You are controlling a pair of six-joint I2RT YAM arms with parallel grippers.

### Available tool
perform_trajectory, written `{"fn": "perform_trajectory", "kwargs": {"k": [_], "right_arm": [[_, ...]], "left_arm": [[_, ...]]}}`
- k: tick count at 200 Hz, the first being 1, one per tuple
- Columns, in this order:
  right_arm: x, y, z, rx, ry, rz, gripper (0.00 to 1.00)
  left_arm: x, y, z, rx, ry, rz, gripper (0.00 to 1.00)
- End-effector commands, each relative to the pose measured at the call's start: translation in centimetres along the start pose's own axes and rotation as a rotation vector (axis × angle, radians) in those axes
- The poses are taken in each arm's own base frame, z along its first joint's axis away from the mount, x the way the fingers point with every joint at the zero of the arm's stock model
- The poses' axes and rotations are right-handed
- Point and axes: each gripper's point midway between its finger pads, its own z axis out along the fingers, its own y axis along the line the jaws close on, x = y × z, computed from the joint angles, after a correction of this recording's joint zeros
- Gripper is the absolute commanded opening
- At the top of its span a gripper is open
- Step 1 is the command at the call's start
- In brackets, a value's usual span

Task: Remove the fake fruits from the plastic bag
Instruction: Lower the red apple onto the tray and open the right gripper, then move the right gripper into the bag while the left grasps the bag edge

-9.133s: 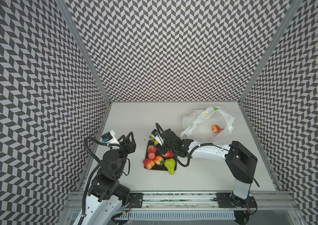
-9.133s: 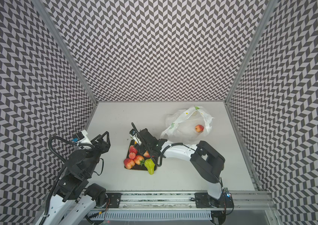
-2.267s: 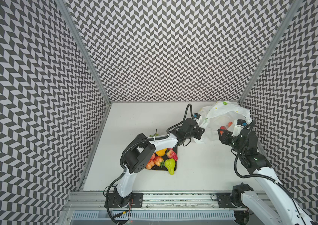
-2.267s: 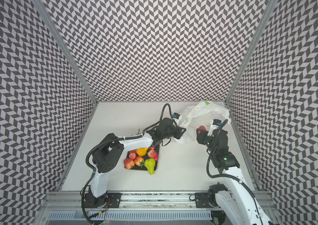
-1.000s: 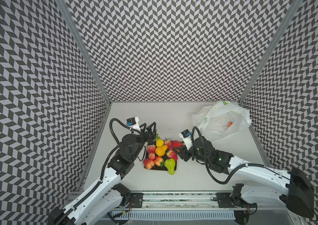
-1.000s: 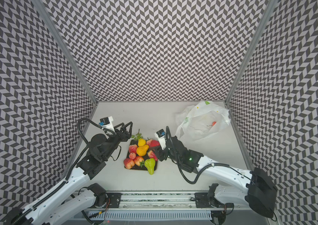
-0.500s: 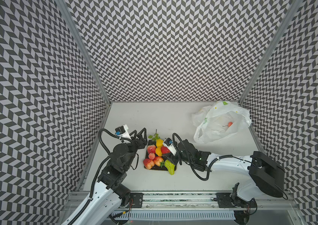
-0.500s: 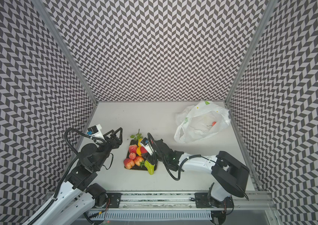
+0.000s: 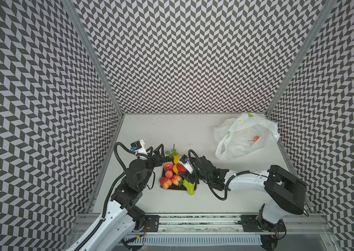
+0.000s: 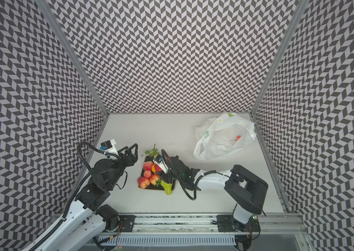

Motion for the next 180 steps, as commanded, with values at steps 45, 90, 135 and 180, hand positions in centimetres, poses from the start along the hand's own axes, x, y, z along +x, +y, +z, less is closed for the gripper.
{"fn": "perform_trajectory", "kwargs": {"k": [45, 90, 135, 180], "right_arm": [[-2.4, 0.3, 0.1, -0.006, -0.081, -0.022, 0.64], [-5.8, 0.7, -2.3, -0.017, -0.161, -0.021, 0.71], [-11.3, -0.5, -8.8, 0.055, -0.302, 0.016, 0.71], [-10.4, -6.1, -16.5, 0.326, -0.371, 0.236, 0.65]], "left_arm": [[-1.0, -0.2, 0.0, 0.002, -0.035, -0.026, 0.68], [-0.7, -0.4, 0.2, 0.013, -0.025, -0.03, 0.68], [-0.4, -2.3, 0.9, 0.097, 0.008, 0.001, 0.68], [0.7, -5.2, 2.3, 0.223, 0.079, 0.039, 0.7]]}}
